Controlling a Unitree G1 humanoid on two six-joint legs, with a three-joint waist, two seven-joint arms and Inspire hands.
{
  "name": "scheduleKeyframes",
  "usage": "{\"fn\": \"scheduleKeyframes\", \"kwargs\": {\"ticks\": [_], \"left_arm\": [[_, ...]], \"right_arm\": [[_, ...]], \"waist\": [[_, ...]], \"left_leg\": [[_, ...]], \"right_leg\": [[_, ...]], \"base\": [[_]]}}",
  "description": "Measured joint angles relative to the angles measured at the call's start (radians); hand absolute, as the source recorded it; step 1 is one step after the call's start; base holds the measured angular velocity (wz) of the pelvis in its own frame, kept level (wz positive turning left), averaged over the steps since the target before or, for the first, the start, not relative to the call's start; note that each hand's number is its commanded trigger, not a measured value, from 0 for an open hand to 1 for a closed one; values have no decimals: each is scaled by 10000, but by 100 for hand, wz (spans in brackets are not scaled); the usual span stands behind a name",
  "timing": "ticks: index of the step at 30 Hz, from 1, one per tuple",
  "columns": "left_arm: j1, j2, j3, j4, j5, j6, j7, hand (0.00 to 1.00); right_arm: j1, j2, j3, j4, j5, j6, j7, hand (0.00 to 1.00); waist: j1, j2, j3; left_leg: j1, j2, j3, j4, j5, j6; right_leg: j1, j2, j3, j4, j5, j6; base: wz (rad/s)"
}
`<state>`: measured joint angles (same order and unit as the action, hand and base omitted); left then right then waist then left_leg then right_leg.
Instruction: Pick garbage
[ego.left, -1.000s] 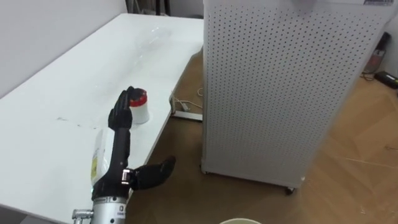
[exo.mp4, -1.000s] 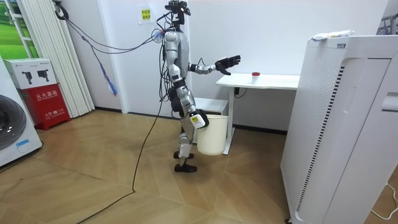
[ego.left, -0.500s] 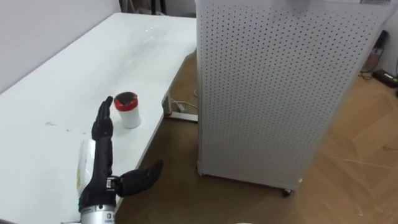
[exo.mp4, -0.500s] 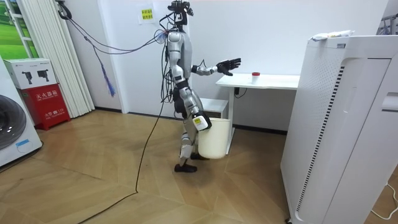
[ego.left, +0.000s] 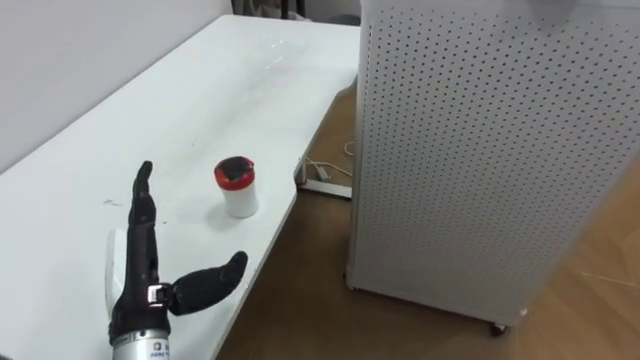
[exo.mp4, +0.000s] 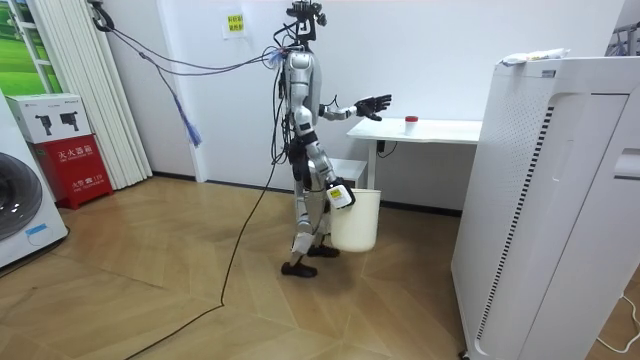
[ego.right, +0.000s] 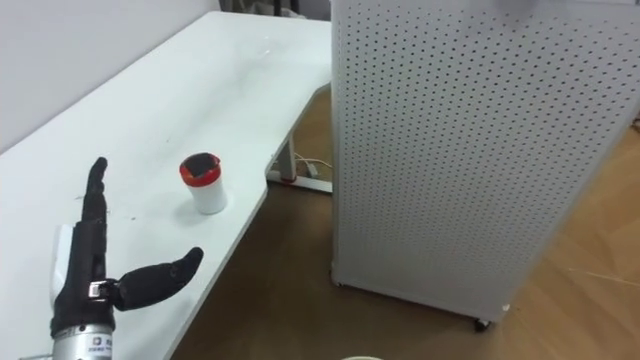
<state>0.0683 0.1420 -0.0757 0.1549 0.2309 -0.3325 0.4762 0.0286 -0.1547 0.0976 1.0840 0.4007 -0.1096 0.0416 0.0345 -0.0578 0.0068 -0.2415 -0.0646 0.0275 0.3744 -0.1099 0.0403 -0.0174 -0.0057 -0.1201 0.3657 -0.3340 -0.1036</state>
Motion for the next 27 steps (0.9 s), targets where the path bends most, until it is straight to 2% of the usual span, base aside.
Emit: {"fn": "scheduleKeyframes", "kwargs": {"ticks": [2,4,5,7,8,10,11,12,13,14,15,17,19,23,27], "left_arm": [[-2,-1,5,-37,-6,0,4,0],[-6,2,11,-243,-1,0,54,0],[-7,1,11,-258,-4,-1,99,0],[-26,11,37,-257,-3,-1,223,0],[-26,14,49,-255,-3,-1,226,0],[-40,15,47,-182,-38,-2,229,0],[-36,12,18,-176,-95,-2,229,0],[-27,-1,-76,-162,-257,-1,236,0],[-21,-22,-115,-154,-274,-1,243,0],[-32,-29,-227,-141,-437,-1,275,0],[-31,-35,-331,29,-590,-2,325,0],[57,-10,-480,354,-951,21,321,0],[61,-13,-471,595,-1243,72,311,0],[112,-21,-496,819,-1439,101,148,0],[111,-27,-505,865,-1691,256,-156,0]], "right_arm": [[9,-2,0,0,26,0,1,100],[16,8,46,-26,124,0,-57,100],[22,2,84,-50,210,5,-77,100],[10,-1,135,-112,256,11,-97,100],[-8,-7,168,-117,247,11,-94,100],[-13,-3,372,-118,338,28,-88,100],[-17,24,441,-120,343,28,-54,100],[-11,20,467,-119,342,27,-13,100],[-13,6,466,-127,339,27,28,100],[-66,-1,465,-150,298,27,68,100],[-107,11,466,-146,215,32,109,100],[-71,71,483,-86,84,47,180,100],[-73,61,485,-88,-5,47,271,100],[-74,62,499,-90,-8,49,271,100],[-82,77,498,-231,-12,49,355,100]], "waist": [[9,-34,-19],[74,-21,-27],[111,-20,-27],[304,-20,-27],[333,22,-24],[327,76,-27],[323,108,11],[277,251,104],[261,301,108],[251,353,131],[246,377,145],[235,340,115],[180,286,113],[163,160,123],[-14,31,94]], "left_leg": [[64,-57,10,33,-101,61],[121,-43,204,55,-330,119],[136,-38,272,60,-357,157],[188,-34,442,75,-475,226],[145,-27,464,106,-579,285],[150,-28,410,147,-667,358],[231,-12,333,145,-675,394],[291,13,113,141,-684,428],[287,13,-8,114,-683,436],[278,6,-46,-71,-592,478],[294,-33,-62,-233,-488,493],[448,-50,-136,-547,-351,445],[469,-36,-319,-755,-207,373],[794,-13,-334,-962,-188,340],[989,-14,-329,-1090,-205,312]], "right_leg": [[1,-105,-205,173,-72,111],[-41,-197,-401,483,-158,265],[-75,-242,-501,580,-164,278],[-178,-407,-855,887,-221,394],[-181,-467,-1103,978,-202,462],[-126,-504,-1301,1005,-122,648],[-121,-495,-1314,1058,-41,794],[-296,-471,-1251,1213,-13,1088],[-375,-470,-1187,1093,-19,1192],[-661,-596,-874,586,44,1276],[-994,-857,-717,203,642,1347],[-933,-921,-745,-80,989,1202],[-638,-754,-860,-549,1140,1142],[-225,-642,-857,-952,1187,1107],[10,-632,-879,-1145,1195,1097]], "base": [[13],[4],[-13],[-20],[-4],[8],[10],[13],[18],[19],[17],[17],[25],[5],[0]]}}
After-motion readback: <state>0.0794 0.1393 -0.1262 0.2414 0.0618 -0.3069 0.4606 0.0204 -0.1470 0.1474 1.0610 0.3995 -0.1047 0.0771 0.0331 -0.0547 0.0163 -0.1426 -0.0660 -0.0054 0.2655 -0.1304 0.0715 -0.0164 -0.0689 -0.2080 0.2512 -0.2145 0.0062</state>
